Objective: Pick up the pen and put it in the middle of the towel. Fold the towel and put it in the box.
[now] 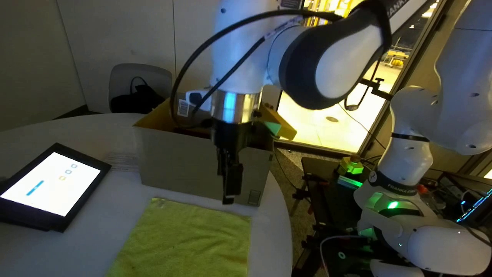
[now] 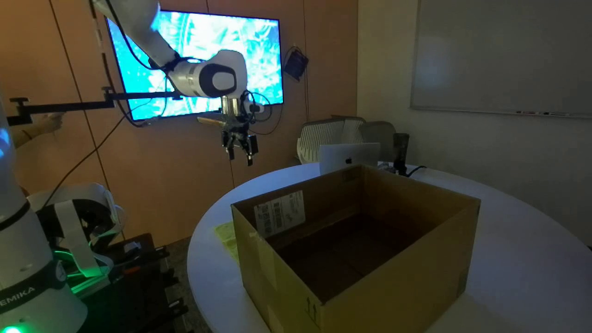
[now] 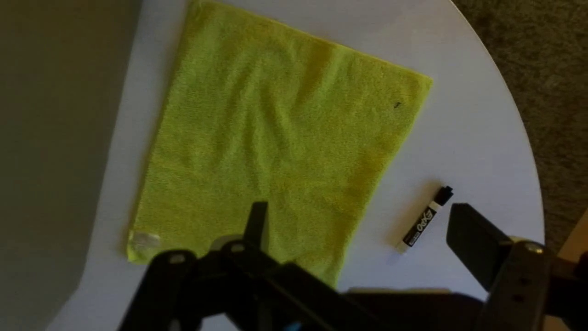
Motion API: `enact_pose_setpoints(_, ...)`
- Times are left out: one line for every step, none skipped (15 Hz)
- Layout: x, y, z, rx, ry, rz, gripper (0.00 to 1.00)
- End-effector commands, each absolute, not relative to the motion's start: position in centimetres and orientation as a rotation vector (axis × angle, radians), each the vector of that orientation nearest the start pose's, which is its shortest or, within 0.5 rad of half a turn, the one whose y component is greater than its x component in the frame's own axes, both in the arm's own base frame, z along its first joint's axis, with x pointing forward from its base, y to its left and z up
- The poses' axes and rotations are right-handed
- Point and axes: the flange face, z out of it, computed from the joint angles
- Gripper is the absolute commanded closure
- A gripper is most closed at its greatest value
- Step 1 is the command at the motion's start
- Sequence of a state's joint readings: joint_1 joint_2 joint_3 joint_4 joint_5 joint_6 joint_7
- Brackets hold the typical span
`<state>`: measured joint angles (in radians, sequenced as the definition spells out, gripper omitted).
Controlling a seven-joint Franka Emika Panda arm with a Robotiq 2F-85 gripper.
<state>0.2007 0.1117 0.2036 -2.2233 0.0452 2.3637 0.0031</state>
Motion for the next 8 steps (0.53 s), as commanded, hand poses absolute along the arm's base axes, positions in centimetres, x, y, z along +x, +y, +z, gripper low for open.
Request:
enact_pose_setpoints(52.3,28.3,28.9,-3.040,-0.574,-0.067,0.00)
enact_pose_setpoints(52.6,29.9,27.9,-3.047,-0.576,-0.082,0.00)
enact_pose_setpoints(53.0,31.5,26.7,-3.060,-0.554,-0.093,0.00)
enact_pose_setpoints(53.3,33.0,25.6,-3.069,-0.528,-0.096,0.00)
enact_pose_setpoints(53.5,34.4,24.6,-3.080,-0.478,-0.103,0.00)
enact_pose_setpoints(53.8,35.7,23.8,-3.079,-0.440,-0.097,0.00)
enact_pose_setpoints(53.9,37.1,22.6,-3.078,-0.363,-0.091,0.00)
enact_pose_setpoints(54.1,38.1,22.5,-3.068,-0.327,-0.089,0.00)
